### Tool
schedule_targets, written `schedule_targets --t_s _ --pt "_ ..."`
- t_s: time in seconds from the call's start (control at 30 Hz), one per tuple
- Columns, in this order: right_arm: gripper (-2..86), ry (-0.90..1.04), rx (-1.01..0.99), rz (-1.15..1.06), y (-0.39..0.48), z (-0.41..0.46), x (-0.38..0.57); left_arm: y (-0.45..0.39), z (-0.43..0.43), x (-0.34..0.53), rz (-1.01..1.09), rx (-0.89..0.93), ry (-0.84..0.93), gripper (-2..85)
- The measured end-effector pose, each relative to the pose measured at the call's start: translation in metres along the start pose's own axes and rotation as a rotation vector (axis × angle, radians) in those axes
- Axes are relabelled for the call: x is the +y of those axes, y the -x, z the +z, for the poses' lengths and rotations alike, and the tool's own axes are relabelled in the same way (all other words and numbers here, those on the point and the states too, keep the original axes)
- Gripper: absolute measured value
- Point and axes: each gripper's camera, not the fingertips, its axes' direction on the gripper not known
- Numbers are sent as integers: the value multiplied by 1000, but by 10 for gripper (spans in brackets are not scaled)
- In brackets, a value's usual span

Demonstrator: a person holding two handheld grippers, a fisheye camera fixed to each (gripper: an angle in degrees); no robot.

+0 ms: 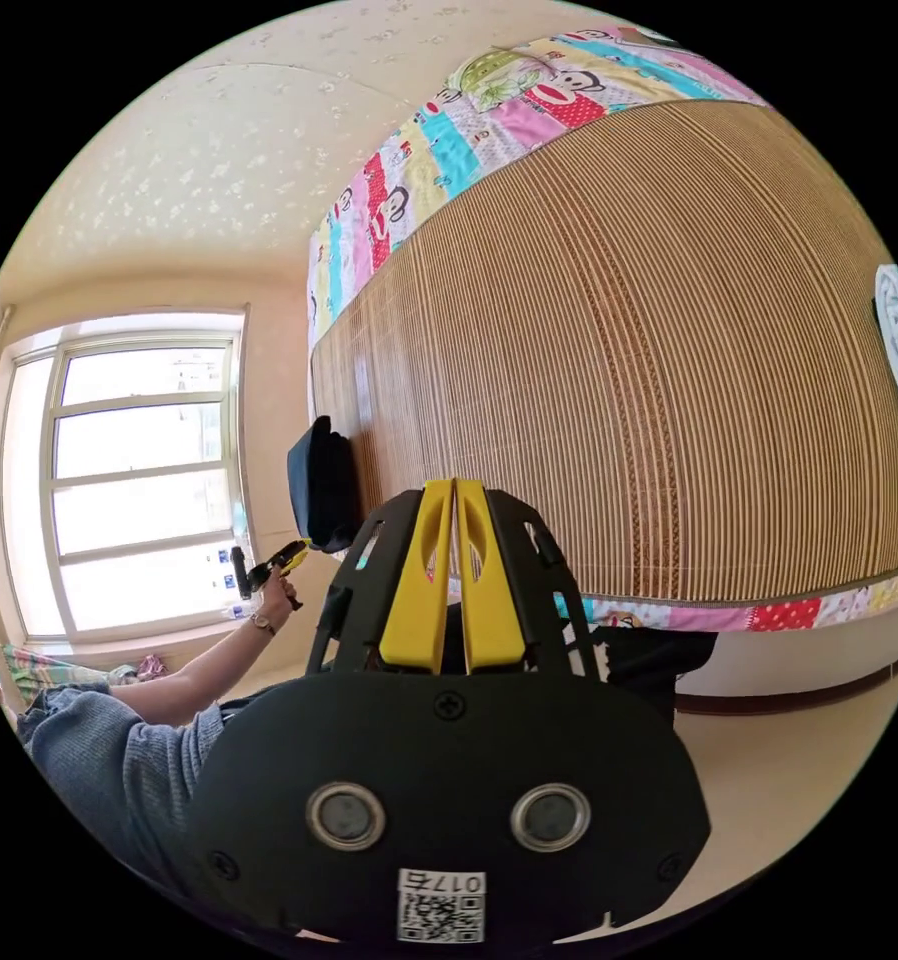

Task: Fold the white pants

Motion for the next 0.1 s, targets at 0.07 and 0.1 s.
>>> schedule_targets --t_s 0.07,0.1 --pt "4 4 -45 34 3 12 9 0 -12 -12 79 -69 -83 165" --pt "4 6 -50 45 2 14 11 -5 -6 -18 160 -52 -56 171"
